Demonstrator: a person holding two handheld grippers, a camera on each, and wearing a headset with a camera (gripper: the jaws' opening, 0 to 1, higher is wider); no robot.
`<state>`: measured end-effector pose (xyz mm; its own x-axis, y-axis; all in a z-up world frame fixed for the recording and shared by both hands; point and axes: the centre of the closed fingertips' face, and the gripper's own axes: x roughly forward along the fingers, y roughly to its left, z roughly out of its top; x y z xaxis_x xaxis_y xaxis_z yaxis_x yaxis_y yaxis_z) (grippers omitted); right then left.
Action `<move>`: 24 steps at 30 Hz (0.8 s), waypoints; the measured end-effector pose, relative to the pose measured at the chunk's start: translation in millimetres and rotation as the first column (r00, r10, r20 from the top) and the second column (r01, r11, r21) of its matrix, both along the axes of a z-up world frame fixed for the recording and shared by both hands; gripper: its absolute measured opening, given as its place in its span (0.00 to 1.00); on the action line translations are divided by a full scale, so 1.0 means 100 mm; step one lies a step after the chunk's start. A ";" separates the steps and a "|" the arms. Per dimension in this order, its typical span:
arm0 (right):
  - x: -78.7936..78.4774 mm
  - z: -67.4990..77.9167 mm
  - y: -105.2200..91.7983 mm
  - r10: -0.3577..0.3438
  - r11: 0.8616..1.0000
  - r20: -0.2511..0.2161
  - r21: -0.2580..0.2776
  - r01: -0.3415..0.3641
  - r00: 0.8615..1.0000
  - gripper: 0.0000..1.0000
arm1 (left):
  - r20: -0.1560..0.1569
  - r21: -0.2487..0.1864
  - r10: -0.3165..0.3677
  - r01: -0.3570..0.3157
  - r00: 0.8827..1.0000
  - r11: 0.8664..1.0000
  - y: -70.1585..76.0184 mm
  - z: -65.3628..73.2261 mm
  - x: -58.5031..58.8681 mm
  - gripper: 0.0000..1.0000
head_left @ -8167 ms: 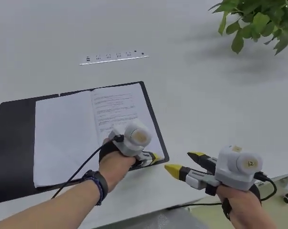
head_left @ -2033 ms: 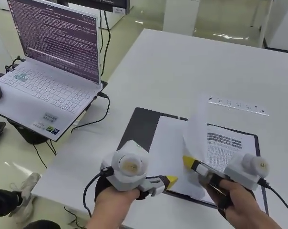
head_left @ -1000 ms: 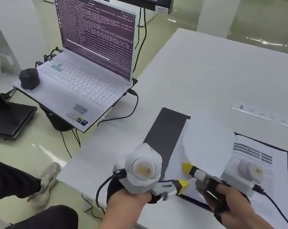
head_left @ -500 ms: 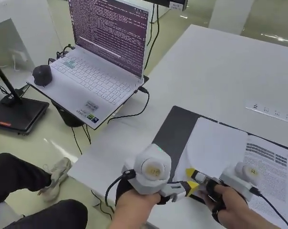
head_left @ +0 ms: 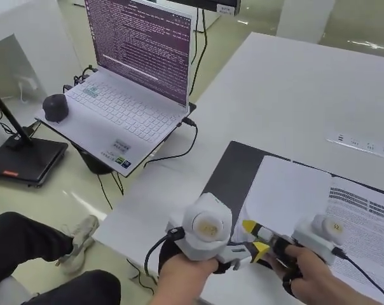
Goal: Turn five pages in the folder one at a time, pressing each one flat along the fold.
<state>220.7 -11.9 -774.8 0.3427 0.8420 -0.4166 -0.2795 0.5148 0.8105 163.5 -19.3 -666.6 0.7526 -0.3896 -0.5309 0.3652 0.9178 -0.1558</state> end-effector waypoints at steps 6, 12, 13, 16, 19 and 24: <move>-0.10 0.18 0.02 0.021 0.997 0.021 0.076 -0.023 1.000 0.42 | 0.000 0.001 -0.009 0.009 1.000 1.000 -0.13 0.00 -0.01 0.68; -0.18 0.26 -0.10 0.049 0.992 0.056 0.109 -0.055 0.997 0.47 | 0.001 0.004 -0.011 0.011 1.000 1.000 -0.14 -0.02 0.01 0.68; -0.20 0.30 -0.13 0.050 0.991 0.076 0.117 -0.059 0.996 0.47 | 0.002 0.000 -0.004 0.004 1.000 1.000 -0.14 -0.01 0.02 0.67; -0.26 0.35 -0.23 0.063 0.992 0.117 0.101 -0.075 0.991 0.45 | 0.005 -0.006 0.004 -0.004 1.000 1.000 -0.13 -0.01 0.05 0.66; -0.29 0.34 -0.42 0.063 0.995 0.140 0.070 -0.073 0.988 0.44 | 0.006 -0.012 0.015 -0.014 1.000 1.000 -0.12 -0.02 0.07 0.65; -0.24 0.34 -0.77 -0.003 0.999 0.158 0.040 -0.003 0.987 0.39 | 0.003 -0.002 0.016 -0.016 1.000 1.000 -0.08 -0.08 0.10 0.61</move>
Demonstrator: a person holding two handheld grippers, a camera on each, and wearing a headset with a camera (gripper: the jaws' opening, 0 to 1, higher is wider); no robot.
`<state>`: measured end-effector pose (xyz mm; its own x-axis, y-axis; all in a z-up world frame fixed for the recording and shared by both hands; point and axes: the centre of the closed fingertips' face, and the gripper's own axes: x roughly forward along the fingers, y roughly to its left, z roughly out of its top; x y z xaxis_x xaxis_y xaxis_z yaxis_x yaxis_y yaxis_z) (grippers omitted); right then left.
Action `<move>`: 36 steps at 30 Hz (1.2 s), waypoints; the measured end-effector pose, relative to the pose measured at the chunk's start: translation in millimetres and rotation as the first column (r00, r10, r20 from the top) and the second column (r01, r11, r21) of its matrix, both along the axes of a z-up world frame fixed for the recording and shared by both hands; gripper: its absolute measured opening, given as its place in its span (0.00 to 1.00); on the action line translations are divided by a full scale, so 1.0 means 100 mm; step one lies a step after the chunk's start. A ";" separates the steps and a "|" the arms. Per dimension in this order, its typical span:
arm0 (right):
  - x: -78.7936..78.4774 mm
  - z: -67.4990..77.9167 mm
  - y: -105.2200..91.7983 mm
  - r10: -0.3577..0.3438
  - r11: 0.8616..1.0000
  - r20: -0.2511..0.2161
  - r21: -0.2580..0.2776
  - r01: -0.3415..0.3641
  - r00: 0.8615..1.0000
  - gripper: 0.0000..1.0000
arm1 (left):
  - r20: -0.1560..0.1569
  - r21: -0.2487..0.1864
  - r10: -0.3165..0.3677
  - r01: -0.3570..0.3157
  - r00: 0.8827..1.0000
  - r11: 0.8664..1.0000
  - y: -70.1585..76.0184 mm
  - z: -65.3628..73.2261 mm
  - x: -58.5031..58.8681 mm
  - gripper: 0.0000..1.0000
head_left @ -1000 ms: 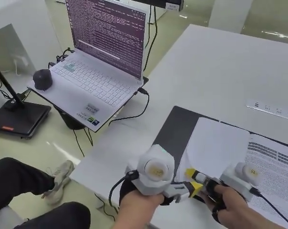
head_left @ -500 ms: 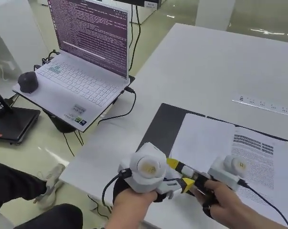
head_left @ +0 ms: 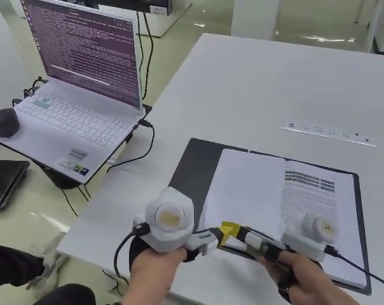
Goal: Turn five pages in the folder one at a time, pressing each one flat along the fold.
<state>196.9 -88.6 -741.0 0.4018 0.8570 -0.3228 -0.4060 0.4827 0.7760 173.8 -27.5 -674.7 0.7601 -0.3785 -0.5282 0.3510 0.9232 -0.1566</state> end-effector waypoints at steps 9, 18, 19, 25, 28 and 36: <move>0.05 0.02 -0.45 -0.084 0.996 0.018 -0.036 0.084 0.996 0.34 | -0.048 0.025 -0.007 0.009 0.999 1.000 0.10 -0.32 0.10 0.39; 0.09 0.06 -0.57 -0.108 0.993 0.020 -0.034 0.109 0.994 0.32 | -0.110 0.022 0.034 -0.032 0.993 0.999 0.20 -0.61 0.20 0.06; 0.08 0.06 -0.58 -0.109 0.993 0.020 -0.035 0.110 0.994 0.33 | -0.111 0.016 0.037 -0.036 0.993 0.999 0.21 -0.62 0.21 0.04; 0.05 0.03 -0.61 -0.105 0.993 0.011 -0.050 0.106 0.994 0.32 | -0.120 -0.040 0.051 -0.056 0.991 0.998 0.17 -0.70 0.24 0.00; 0.02 0.01 -0.62 -0.103 0.993 0.004 -0.055 0.103 0.995 0.32 | -0.119 -0.049 0.049 -0.055 0.992 0.997 0.12 -0.73 0.24 0.00; -0.03 -0.05 -0.65 -0.097 0.993 -0.016 -0.068 0.096 0.995 0.31 | -0.145 -0.035 0.018 -0.024 0.989 0.999 0.02 -0.86 0.25 0.00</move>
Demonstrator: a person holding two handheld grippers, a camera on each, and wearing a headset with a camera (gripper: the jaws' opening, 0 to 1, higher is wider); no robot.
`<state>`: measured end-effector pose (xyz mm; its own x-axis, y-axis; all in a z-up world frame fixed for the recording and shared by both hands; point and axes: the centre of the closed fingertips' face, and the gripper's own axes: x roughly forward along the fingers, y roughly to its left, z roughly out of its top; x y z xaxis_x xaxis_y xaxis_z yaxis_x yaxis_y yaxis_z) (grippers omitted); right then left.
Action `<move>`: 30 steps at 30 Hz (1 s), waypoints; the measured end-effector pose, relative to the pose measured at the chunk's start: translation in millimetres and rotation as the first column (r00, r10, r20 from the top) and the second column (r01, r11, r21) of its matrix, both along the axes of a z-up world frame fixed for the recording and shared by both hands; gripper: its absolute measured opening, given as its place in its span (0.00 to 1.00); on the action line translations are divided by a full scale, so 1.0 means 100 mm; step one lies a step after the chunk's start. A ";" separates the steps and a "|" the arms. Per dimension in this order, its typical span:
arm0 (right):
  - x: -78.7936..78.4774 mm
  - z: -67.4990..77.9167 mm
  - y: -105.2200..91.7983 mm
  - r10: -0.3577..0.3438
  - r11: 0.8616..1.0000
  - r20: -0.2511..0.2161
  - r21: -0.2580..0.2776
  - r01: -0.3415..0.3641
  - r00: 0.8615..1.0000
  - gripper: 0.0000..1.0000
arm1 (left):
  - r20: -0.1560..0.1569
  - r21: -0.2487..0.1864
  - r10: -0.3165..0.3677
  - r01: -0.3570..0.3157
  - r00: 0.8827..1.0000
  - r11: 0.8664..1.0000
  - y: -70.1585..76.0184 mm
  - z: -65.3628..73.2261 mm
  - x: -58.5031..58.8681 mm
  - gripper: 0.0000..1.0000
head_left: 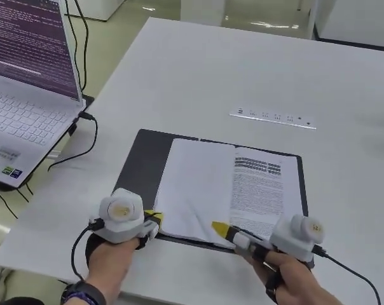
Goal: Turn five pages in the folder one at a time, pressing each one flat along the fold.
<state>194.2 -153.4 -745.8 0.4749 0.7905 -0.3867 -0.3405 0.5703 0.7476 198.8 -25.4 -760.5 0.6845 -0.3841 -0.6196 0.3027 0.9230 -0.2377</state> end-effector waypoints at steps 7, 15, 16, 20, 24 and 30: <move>-0.01 -0.03 -0.01 0.022 1.000 0.002 -0.022 -0.022 1.000 0.30 | -0.122 0.085 0.023 -0.013 0.992 0.996 0.17 -0.34 -0.16 0.00; 0.04 -0.07 -0.02 0.052 0.998 0.007 -0.047 -0.052 0.999 0.27 | -0.079 0.110 0.045 -0.036 0.996 0.993 0.14 -0.28 -0.14 0.00; 0.06 -0.08 -0.02 0.055 0.997 0.006 -0.050 -0.055 0.998 0.27 | -0.079 0.108 0.049 -0.041 0.996 0.993 0.15 -0.28 -0.14 0.00; 0.16 -0.09 0.01 0.065 0.996 0.009 -0.053 -0.065 0.998 0.24 | -0.081 0.049 0.101 -0.098 0.992 0.994 0.18 -0.28 -0.13 0.00; 0.29 -0.09 0.04 0.085 0.995 0.022 -0.062 -0.083 0.996 0.21 | -0.066 0.081 0.084 -0.079 0.994 0.994 0.15 -0.27 -0.13 0.00; 0.49 -0.11 0.03 0.075 0.995 0.027 -0.075 -0.073 0.997 0.19 | -0.043 0.103 0.074 -0.070 0.996 0.992 0.16 -0.27 -0.13 0.00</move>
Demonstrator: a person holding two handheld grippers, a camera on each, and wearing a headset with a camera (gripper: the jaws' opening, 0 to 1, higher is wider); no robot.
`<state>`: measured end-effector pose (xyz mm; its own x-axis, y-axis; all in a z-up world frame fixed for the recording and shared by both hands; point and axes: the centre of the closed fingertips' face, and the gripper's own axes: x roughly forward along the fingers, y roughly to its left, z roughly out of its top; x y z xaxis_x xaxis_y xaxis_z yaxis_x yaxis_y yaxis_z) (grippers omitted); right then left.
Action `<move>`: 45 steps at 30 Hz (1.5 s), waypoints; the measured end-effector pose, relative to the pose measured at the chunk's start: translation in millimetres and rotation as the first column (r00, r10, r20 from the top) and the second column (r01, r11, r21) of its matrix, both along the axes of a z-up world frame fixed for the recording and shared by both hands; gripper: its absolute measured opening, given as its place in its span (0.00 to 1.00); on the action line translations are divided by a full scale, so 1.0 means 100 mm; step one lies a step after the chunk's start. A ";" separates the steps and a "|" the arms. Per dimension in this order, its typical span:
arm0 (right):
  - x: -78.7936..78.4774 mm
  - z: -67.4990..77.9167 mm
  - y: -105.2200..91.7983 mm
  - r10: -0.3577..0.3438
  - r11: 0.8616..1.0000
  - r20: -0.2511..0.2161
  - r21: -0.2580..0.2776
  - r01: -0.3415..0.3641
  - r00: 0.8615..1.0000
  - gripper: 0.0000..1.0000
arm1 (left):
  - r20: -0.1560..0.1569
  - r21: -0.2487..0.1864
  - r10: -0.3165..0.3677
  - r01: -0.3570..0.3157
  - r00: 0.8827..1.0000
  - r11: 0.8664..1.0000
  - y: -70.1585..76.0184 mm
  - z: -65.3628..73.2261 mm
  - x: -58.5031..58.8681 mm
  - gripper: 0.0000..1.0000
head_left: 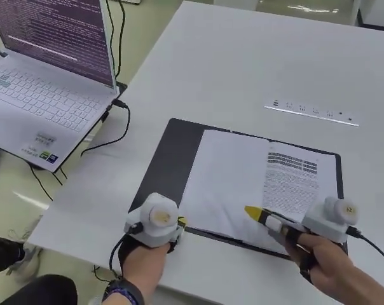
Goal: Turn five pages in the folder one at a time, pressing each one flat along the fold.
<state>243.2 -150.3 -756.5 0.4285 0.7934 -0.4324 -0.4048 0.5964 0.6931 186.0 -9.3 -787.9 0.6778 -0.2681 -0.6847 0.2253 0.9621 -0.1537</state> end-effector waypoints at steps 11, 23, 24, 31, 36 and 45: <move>0.39 -0.07 -0.11 -0.098 0.995 0.002 0.009 0.098 0.995 0.09 | 0.004 0.012 -0.005 0.005 1.000 1.000 0.01 0.00 0.01 0.00; 0.49 -0.18 -0.13 -0.122 0.993 0.008 0.004 0.122 0.993 0.00 | 0.018 0.039 -0.025 0.024 1.000 0.999 0.01 0.00 0.02 0.00; 0.50 -0.18 -0.13 -0.119 0.993 0.014 -0.001 0.119 0.993 0.00 | 0.019 0.037 -0.023 0.022 1.000 0.999 0.01 -0.01 0.02 0.00; 0.64 -0.17 -0.12 -0.154 0.988 0.043 0.001 0.154 0.987 0.00 | 0.024 0.043 -0.023 0.022 0.999 0.999 0.01 -0.01 0.02 0.00; 0.76 -0.16 -0.11 -0.177 0.984 0.051 0.020 0.176 0.983 0.00 | 0.022 0.041 -0.017 0.016 1.000 0.999 0.01 -0.01 0.02 0.00; 1.00 -0.11 -0.03 -0.255 0.967 0.077 0.040 0.252 0.964 0.00 | 0.005 0.005 -0.004 0.004 1.000 1.000 0.01 -0.01 0.01 0.00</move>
<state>343.5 -153.5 -767.0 0.6496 0.6663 -0.3661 -0.2984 0.6663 0.6833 186.9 -7.8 -788.5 0.6803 -0.2673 -0.6825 0.2297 0.9620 -0.1478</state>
